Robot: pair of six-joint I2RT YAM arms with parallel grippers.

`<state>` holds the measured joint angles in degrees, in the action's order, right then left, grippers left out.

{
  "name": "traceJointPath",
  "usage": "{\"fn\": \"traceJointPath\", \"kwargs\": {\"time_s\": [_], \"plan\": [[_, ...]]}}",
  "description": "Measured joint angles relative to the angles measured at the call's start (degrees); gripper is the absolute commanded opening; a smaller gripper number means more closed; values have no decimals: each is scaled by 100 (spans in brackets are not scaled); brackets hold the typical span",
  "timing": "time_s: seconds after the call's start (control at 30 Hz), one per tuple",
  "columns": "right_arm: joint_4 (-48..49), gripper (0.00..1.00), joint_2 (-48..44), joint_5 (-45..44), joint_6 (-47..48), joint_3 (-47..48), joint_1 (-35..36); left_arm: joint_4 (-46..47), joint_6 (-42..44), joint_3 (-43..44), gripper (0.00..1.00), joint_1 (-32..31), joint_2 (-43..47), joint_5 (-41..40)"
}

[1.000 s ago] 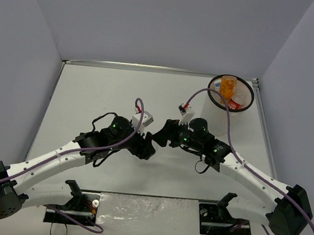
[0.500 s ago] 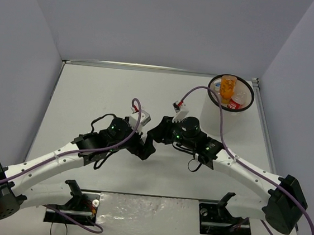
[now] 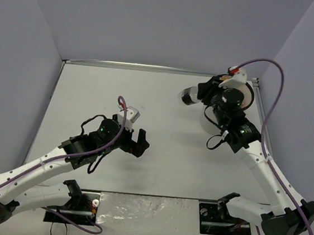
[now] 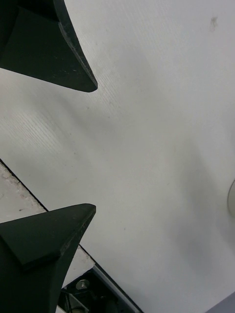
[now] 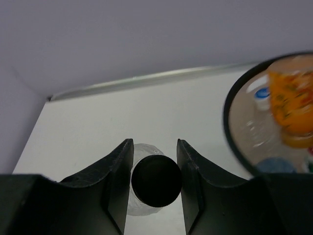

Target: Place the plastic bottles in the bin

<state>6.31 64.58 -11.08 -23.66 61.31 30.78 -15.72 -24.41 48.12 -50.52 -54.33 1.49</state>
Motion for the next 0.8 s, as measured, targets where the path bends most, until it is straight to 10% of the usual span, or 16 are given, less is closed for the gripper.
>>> {"fn": "traceJointPath", "kwargs": {"time_s": [0.57, 0.8], "plan": [[-400, 11, 1027, 961, 454, 1369, -3280, -1180, -786, 20, 97, 1503, 210, -1232], [-585, 92, 1145, 1660, 360, 1369, -3653, -1219, -941, 17, 97, 1921, 212, -913]]}}
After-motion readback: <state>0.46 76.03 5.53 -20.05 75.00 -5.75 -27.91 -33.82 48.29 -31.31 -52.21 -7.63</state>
